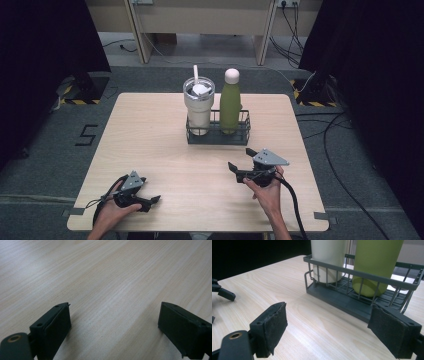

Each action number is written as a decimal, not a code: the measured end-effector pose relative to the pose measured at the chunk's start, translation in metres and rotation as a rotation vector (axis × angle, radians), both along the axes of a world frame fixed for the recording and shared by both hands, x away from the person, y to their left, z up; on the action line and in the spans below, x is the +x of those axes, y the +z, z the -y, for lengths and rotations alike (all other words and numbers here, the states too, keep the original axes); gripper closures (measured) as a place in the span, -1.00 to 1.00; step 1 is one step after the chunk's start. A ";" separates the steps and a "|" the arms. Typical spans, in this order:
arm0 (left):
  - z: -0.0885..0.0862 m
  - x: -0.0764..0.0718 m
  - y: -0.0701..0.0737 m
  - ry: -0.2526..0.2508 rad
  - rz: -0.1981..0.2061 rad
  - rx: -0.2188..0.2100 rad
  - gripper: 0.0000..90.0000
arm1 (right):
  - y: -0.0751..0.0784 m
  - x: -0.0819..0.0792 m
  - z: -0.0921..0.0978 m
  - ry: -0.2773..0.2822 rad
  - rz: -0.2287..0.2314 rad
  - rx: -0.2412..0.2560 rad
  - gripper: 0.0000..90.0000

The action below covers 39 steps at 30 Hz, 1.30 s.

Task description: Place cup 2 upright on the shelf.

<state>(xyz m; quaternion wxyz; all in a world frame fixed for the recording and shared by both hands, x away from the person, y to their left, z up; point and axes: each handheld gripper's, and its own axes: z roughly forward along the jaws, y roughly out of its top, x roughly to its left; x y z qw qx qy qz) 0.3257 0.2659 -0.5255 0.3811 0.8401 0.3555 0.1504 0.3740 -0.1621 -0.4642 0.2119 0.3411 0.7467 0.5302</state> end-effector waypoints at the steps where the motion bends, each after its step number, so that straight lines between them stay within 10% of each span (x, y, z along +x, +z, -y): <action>1: 0.000 0.000 0.000 0.000 0.000 0.000 -0.77 | -0.001 -0.001 0.000 -0.001 -0.006 -0.001 -0.66; 39: 0.000 -0.001 0.000 0.002 0.000 -0.001 -0.77 | -0.032 -0.025 0.012 0.012 -0.090 -0.069 -0.66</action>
